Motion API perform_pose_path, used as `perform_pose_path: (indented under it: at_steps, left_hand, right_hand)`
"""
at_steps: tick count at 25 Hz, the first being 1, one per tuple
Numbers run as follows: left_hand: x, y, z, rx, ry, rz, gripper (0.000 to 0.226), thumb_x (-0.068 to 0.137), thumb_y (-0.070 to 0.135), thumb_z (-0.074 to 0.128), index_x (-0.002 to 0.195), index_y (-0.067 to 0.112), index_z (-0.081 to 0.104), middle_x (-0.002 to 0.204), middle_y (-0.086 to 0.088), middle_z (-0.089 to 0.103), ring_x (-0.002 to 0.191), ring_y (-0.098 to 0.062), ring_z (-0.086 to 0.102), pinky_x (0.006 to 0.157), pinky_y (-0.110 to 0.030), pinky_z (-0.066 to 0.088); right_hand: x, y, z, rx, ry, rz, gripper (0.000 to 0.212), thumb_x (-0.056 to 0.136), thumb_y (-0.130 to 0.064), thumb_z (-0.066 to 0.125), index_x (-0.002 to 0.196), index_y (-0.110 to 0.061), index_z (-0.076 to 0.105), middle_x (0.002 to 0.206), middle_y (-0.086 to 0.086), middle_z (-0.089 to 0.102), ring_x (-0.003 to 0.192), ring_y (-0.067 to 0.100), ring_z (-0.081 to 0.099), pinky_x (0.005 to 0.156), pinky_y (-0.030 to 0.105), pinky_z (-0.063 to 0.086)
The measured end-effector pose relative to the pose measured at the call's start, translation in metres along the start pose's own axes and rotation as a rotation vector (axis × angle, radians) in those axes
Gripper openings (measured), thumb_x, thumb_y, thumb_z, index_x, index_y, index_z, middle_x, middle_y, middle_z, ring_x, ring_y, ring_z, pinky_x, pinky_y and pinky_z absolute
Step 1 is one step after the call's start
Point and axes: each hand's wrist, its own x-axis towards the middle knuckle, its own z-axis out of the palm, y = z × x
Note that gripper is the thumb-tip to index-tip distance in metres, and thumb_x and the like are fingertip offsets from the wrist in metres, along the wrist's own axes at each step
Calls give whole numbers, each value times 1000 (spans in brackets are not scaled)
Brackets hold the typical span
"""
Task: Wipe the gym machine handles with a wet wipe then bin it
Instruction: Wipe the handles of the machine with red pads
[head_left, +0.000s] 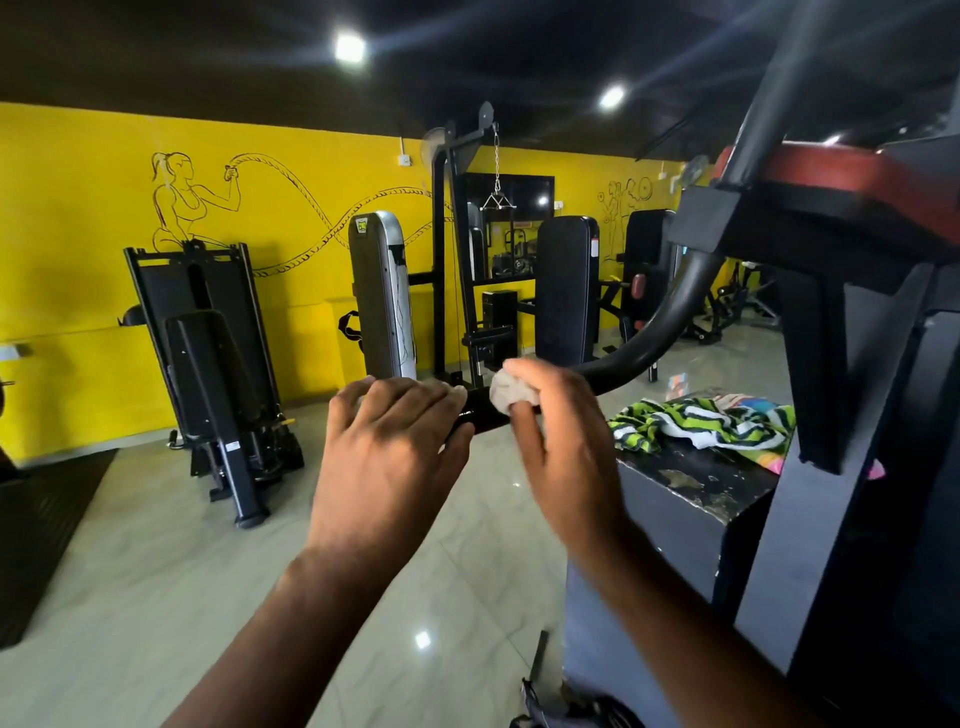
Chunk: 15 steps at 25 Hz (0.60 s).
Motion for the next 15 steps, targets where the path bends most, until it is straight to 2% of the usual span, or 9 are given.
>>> perform_pose_path:
  at_steps: [2,4,6,9,10,11,13,15]
  left_hand:
    - [0,0,1,-3,9,-5,28,89,32,63,109,15,73,107,0,72,99,-24,61,91,-48,45]
    - [0,2,2,1,17,-6,27,88,32,64,108,16,73,107,1,72,99,-24,61,92,-49,45]
    - [1,3,3,7,18,5,26,88,32,64,107,16,74,106,1,73,99,-24,62,92,-50,45]
    - [4,4,3,25,14,8,25,88,32,63,106,17,74,105,2,73,98,-25,64,93,-50,43]
    - [4,5,3,35,14,10,25,88,32,64,106,17,74,104,2,73,98,-25,64,93,-51,43]
    - [5,6,3,44,12,9,25,88,32,64,105,17,74,104,2,73,98,-26,64,93,-50,43]
    - [6,7,3,58,1,0,25,88,32,63,105,18,74,104,2,73,98,-26,65,94,-50,43]
    - [6,9,3,69,-13,-9,25,89,33,62,106,18,74,104,2,73,98,-26,64,96,-50,41]
  right_hand:
    - [16,6,-11,-18,-60,13,21,90,-5,64,109,-13,65,96,0,68,89,15,63,76,35,54]
    - [27,7,-17,-32,-165,-41,19,87,-3,65,104,-11,70,97,2,72,90,16,66,77,34,55]
    - [46,12,-26,-24,-371,-134,21,89,-2,64,106,-9,72,100,3,73,90,10,67,81,25,54]
    - [84,17,-42,-85,-652,-52,18,90,-3,64,103,-11,75,83,-9,69,65,-14,58,57,10,42]
    - [92,17,-43,-93,-727,-28,19,91,-4,63,104,-12,74,81,-12,66,64,-19,55,56,6,39]
    - [97,15,-41,-92,-799,-24,21,93,-4,60,107,-13,74,83,-13,66,66,-22,54,57,4,38]
    - [106,12,-33,-120,-951,-31,25,97,-5,54,111,-16,72,93,-12,67,74,-16,58,62,7,43]
    - [119,10,-26,-164,-1096,15,25,98,-8,53,111,-19,72,106,-9,70,90,-4,62,82,19,51]
